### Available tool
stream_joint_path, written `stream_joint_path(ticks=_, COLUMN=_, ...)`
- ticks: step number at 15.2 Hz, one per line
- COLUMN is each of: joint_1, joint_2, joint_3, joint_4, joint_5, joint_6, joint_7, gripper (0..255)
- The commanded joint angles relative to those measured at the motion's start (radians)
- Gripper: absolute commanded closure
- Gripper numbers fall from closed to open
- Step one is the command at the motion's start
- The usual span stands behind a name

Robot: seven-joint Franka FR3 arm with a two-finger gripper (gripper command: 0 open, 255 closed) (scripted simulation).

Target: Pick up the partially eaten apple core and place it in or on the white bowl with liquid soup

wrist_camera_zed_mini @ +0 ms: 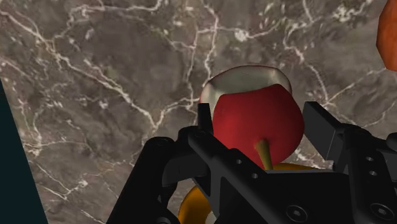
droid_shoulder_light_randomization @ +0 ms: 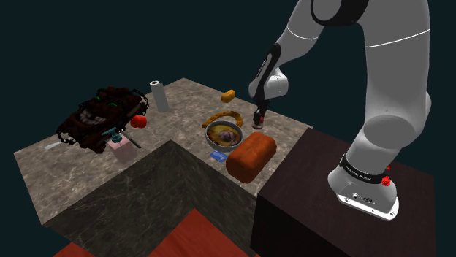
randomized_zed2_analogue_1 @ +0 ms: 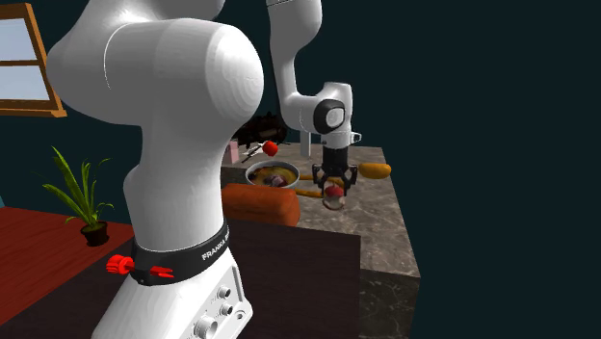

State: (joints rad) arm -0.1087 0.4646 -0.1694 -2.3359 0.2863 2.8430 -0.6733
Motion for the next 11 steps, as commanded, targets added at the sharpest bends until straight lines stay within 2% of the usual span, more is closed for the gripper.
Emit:
stream_joint_path(ticks=1, joint_1=0.013, joint_2=-0.029, joint_3=-0.015, joint_4=-0.008, joint_5=-0.013, joint_6=-0.022, joint_7=0.011, gripper=255)
stream_joint_path(ticks=11, joint_1=0.062, joint_2=-0.166, joint_3=-0.080, joint_4=-0.033, joint_5=-0.089, joint_6=-0.132, joint_7=0.070, gripper=255)
